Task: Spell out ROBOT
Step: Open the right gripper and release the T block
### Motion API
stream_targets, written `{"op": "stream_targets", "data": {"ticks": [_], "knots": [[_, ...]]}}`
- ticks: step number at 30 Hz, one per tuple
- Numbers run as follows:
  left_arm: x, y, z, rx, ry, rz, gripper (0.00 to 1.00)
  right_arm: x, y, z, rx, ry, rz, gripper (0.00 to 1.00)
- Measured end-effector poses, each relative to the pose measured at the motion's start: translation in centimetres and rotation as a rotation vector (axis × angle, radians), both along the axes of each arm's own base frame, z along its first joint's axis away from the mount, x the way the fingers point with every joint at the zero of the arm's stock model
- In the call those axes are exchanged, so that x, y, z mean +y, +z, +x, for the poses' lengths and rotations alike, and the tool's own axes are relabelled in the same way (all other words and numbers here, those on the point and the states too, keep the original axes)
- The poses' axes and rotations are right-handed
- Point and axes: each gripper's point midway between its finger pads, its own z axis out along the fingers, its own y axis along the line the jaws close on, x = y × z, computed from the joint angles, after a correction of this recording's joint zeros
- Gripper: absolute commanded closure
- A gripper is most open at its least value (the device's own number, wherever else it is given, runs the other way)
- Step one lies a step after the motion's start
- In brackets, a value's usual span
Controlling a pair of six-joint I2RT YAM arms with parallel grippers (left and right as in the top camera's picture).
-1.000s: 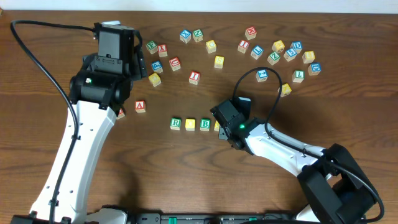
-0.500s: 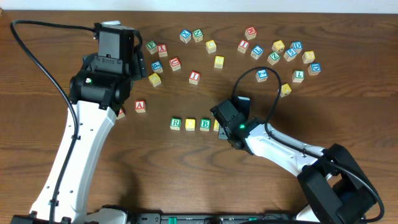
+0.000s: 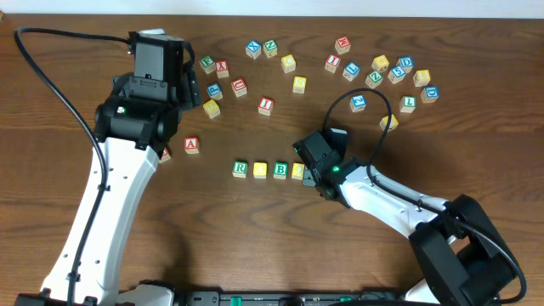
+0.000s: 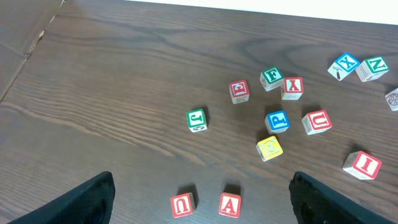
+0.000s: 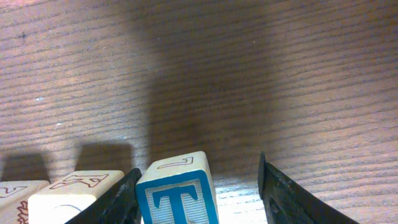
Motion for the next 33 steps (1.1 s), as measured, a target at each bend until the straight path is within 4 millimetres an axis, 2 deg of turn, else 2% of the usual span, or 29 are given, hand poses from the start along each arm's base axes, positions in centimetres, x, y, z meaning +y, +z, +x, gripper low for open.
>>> {"op": "stream_targets", "data": {"ticks": [8, 13, 22, 28, 33], "knots": [[0.0, 0.0, 0.0, 0.002, 0.000, 0.000, 0.12, 0.0, 0.0, 0.0, 0.000, 0.012, -0.006, 0.43], [0.0, 0.0, 0.0, 0.002, 0.000, 0.000, 0.12, 0.2, 0.1, 0.3, -0.013, 0.028, -0.004, 0.33], [0.0, 0.0, 0.0, 0.002, 0.000, 0.000, 0.12, 0.4, 0.4, 1.0, -0.037, 0.068, -0.012, 0.29], [0.0, 0.0, 0.0, 0.003, 0.000, 0.001, 0.12, -0.5, 1.1, 2.3, -0.054, 0.069, -0.022, 0.19], [0.0, 0.0, 0.0, 0.003, 0.000, 0.001, 0.12, -0.9, 2.3, 3.9, -0.085, 0.073, -0.024, 0.39]]}}
